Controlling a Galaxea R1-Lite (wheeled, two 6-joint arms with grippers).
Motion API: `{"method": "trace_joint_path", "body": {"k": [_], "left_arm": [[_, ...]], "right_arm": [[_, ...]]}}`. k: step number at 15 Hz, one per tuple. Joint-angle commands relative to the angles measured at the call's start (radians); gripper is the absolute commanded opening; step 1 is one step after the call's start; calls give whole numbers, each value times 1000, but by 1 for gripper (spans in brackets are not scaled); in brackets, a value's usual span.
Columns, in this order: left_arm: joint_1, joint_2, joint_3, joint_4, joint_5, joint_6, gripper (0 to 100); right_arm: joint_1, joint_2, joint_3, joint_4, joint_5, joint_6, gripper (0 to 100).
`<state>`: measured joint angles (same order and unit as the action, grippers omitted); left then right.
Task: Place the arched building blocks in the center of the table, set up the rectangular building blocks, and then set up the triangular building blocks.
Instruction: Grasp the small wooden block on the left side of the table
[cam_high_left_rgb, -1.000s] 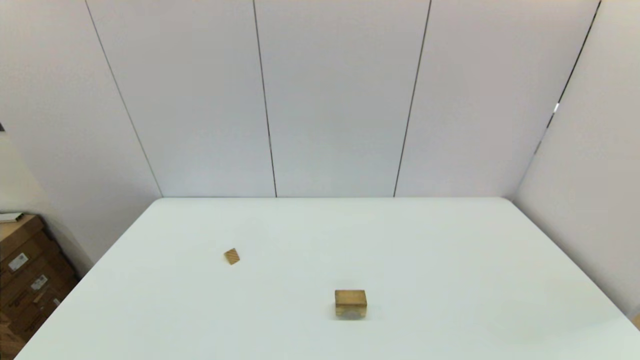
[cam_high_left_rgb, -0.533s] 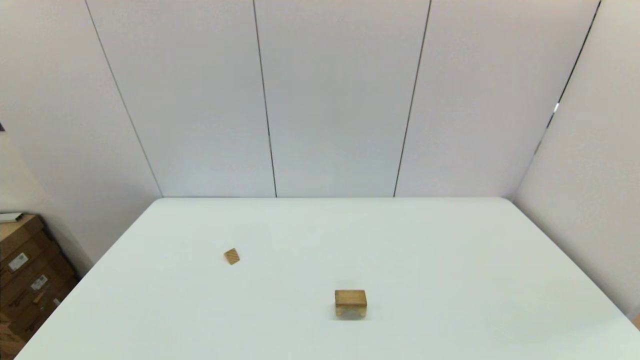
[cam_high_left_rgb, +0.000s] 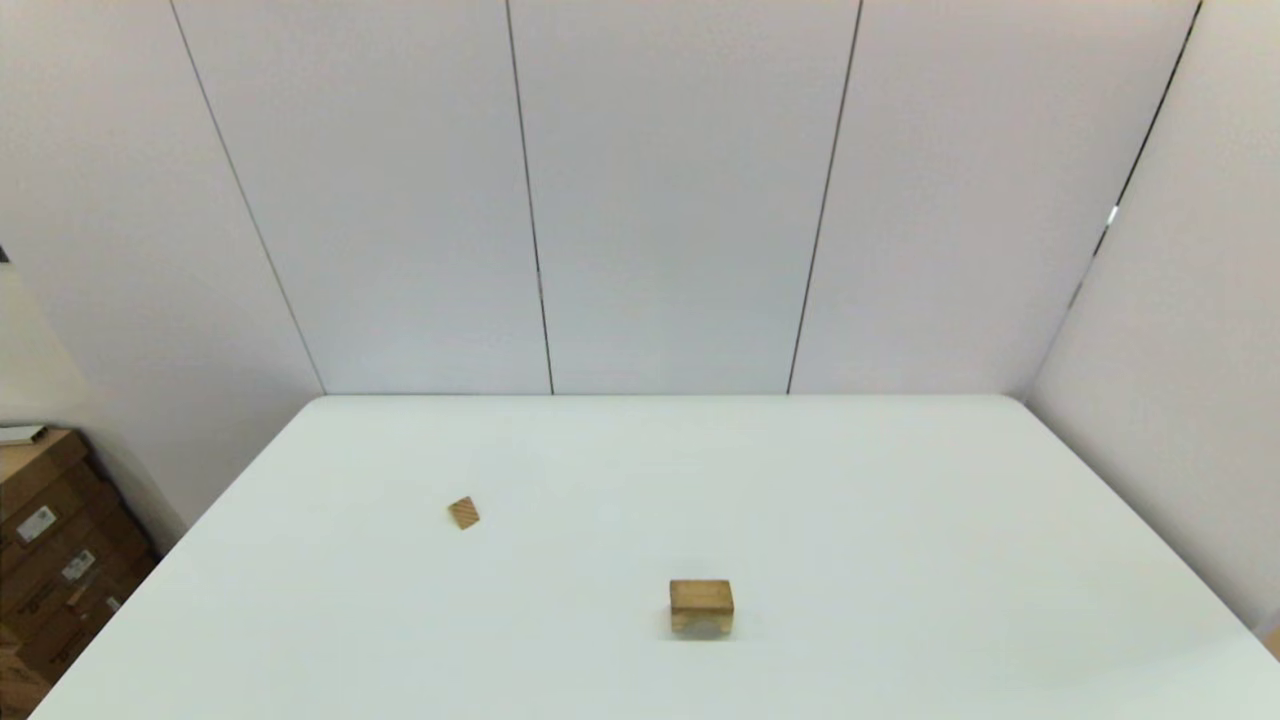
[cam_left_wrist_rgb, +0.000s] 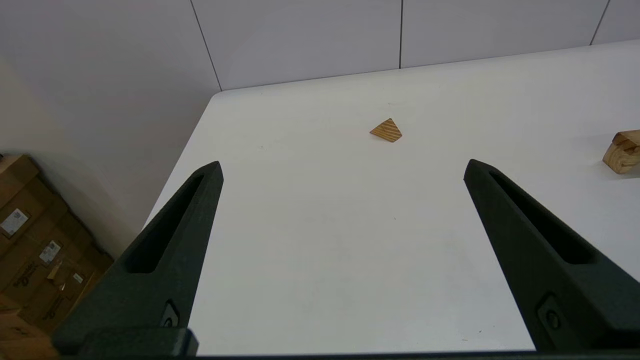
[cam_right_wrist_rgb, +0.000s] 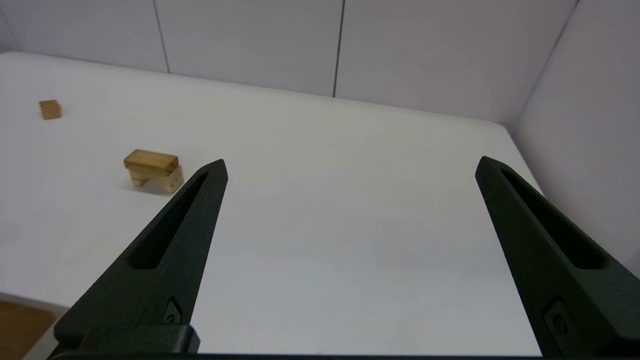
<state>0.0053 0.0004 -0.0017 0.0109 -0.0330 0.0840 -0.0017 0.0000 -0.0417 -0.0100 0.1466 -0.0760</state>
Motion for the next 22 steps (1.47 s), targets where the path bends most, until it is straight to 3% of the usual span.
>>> {"method": "trace_joint_path", "body": {"k": [1,5,10,22], "left_arm": [[1,0,0,0,-1,0,100],[1,0,0,0,-1,0,100],[1,0,0,0,-1,0,100],[1,0,0,0,-1,0,100]], "right_arm": [[0,-2,17,-5,-91,-19,100],[0,0,42,8,-99,-33,100],[0,0,43,7,-111,41,100],[0,0,42,7,-111,41,100]]}}
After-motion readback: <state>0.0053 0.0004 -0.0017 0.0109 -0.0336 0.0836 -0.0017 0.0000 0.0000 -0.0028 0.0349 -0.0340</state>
